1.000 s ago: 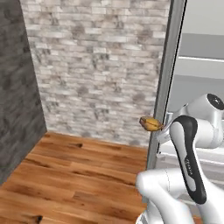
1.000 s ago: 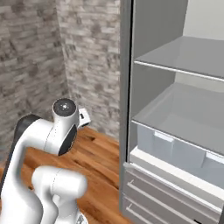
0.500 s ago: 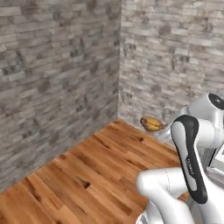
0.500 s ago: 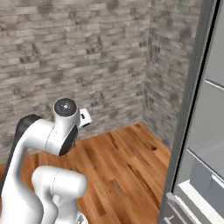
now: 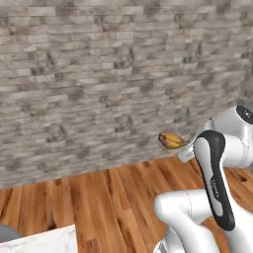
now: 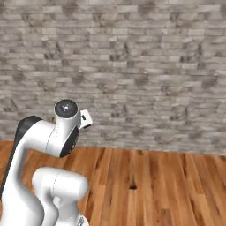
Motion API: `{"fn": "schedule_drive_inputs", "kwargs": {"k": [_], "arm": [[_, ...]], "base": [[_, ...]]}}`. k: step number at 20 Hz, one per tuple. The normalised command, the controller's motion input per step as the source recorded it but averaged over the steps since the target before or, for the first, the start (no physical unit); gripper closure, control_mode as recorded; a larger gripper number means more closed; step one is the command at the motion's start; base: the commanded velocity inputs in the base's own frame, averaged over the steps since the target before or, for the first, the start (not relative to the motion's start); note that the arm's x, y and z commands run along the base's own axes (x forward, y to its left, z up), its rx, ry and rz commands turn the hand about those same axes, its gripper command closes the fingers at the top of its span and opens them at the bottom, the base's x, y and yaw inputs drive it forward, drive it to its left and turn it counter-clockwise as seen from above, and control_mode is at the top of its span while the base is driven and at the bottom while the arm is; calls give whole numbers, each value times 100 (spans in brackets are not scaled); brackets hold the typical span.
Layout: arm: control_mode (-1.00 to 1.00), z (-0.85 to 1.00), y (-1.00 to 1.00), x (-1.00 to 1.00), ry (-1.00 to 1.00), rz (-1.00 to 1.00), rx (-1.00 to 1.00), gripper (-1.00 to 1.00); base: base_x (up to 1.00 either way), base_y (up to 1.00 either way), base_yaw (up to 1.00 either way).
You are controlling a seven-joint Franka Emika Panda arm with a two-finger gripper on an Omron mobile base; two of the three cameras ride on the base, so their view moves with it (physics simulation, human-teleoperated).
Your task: Take the cheese, chicken drumstick, and avocado from the fridge and place them on the plate on the dining counter to create an appetizer plate.
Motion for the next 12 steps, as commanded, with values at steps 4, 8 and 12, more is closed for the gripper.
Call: {"fn": "schedule_drive_inputs", "kwargs": {"k": [4, 8, 12], "arm": [[100, 0, 0, 0, 0, 0, 0, 100], [100, 0, 0, 0, 0, 0, 0, 100], [100, 0, 0, 0, 0, 0, 0, 100]], "base": [[59, -1, 77], [85, -51, 58], [94, -68, 44]]}}
